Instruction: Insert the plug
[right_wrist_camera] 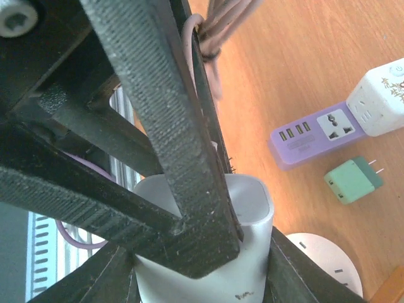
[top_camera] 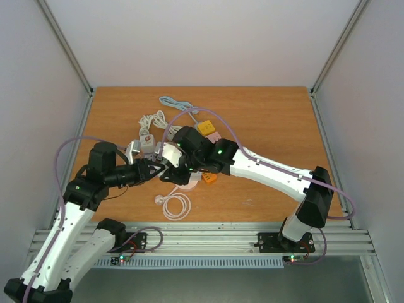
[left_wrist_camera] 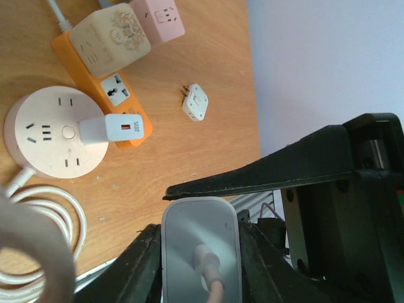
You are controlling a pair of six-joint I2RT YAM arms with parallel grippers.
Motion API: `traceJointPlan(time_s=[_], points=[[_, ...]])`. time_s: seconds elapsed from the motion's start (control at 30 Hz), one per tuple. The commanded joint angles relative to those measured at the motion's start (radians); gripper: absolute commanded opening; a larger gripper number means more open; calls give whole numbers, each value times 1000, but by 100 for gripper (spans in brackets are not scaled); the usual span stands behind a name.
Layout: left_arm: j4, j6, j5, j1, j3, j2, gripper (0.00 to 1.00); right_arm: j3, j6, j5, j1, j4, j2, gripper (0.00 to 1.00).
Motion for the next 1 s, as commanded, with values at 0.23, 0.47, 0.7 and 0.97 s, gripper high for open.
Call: traceJointPlan(time_s=[0.23, 0.47, 0.7, 0.97], points=[[-43, 129, -103, 0, 2, 26, 13, -60, 99, 136, 12, 26, -40, 79], [1, 115, -356, -60, -8, 70, 11, -292, 330, 437, 3, 111, -216, 84], [84, 32, -661, -298, 7, 244, 9, -448, 633, 697, -17, 52, -338, 84], [191, -38, -883, -472, -23, 406, 9, -508, 806, 761, -24, -19, -396, 85]])
